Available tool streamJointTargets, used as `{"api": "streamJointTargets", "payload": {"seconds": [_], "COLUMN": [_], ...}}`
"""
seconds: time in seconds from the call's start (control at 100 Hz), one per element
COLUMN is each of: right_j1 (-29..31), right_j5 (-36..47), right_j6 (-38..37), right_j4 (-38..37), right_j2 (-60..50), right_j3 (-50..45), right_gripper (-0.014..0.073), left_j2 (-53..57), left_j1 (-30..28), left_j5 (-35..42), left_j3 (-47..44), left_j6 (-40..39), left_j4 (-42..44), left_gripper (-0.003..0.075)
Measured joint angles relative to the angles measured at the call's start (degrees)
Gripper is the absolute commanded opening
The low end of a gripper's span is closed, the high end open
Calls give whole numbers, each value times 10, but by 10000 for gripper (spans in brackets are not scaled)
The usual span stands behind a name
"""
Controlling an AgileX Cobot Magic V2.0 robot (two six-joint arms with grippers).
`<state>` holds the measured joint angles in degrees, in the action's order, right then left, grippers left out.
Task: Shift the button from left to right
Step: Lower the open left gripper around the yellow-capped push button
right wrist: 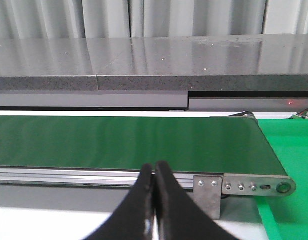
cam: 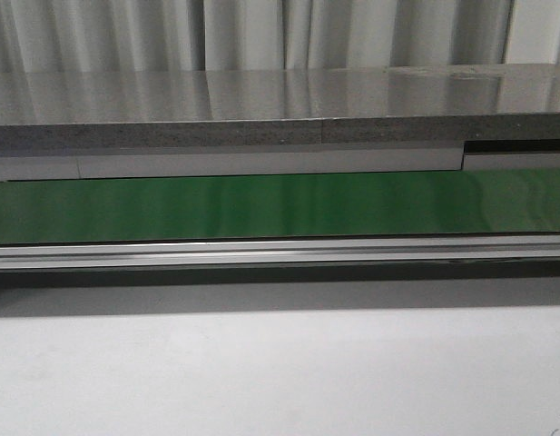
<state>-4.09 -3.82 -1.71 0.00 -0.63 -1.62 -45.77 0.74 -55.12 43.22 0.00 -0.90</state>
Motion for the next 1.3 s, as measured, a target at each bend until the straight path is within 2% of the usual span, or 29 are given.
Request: {"api": "streamJointTargets", "payload": {"seconds": [0.05, 0.12, 0.29, 0.53, 0.75, 1.04, 1.3], "right_j1": [0, 0, 0, 0, 0, 0, 0], "right_j5": [0, 0, 0, 0, 0, 0, 0], "right_j6": [0, 0, 0, 0, 0, 0, 0], "right_j4": [0, 0, 0, 0, 0, 0, 0], "right_j2": [0, 0, 0, 0, 0, 0, 0], "right_j3": [0, 0, 0, 0, 0, 0, 0], "right_gripper": [-67, -67, -67, -67, -67, -67, -67], "left_j2": [0, 0, 0, -9, -64, -218, -408], "left_j1": [0, 0, 0, -1, -47, -155, -214], "left_j5": [0, 0, 1, 1, 2, 39, 57], "left_j3": [0, 0, 0, 25, 95, 183, 267], "left_j6": [0, 0, 0, 0, 0, 3, 3], "left_j4": [0, 0, -5, -3, 26, 43, 43], "left_gripper": [629, 684, 654, 651, 651, 651, 651]}}
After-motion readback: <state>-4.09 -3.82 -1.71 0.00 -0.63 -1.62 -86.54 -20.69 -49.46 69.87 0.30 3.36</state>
